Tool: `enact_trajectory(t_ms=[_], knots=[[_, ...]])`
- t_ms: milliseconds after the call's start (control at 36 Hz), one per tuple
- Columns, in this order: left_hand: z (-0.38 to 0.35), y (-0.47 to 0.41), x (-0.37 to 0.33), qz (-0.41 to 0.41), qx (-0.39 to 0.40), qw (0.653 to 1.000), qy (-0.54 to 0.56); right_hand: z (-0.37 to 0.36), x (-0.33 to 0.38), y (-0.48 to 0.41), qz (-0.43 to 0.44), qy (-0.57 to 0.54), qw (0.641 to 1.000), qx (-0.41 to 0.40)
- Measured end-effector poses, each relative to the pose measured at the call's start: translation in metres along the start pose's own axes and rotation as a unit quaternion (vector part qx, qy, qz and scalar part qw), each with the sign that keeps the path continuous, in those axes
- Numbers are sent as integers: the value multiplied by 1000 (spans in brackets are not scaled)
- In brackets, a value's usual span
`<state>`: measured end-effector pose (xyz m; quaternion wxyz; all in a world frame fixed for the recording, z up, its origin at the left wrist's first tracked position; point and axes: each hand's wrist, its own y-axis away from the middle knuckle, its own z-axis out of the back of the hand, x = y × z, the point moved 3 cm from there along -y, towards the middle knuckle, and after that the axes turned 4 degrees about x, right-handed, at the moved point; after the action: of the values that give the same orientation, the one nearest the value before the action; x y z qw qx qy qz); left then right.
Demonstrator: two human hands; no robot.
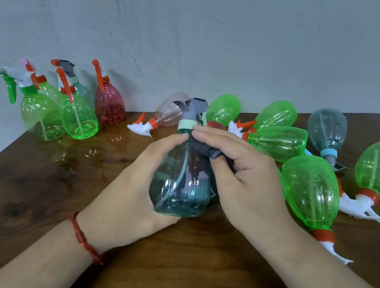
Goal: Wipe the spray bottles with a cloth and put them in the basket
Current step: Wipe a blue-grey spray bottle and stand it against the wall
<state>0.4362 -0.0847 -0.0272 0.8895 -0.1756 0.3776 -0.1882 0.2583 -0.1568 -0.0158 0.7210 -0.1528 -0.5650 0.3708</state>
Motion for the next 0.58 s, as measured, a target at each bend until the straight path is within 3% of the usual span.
enact_trajectory(t_ms=[139,444,583], knots=[[-1,2,0,0,-33,999,10,-2,1,1,28,31,999,3],[16,-2,18,122,-151,971,142,-8,14,10,111,60,987,98],[21,-1,19,140,-159,967,140,-15,17,14,151,112,975,116]])
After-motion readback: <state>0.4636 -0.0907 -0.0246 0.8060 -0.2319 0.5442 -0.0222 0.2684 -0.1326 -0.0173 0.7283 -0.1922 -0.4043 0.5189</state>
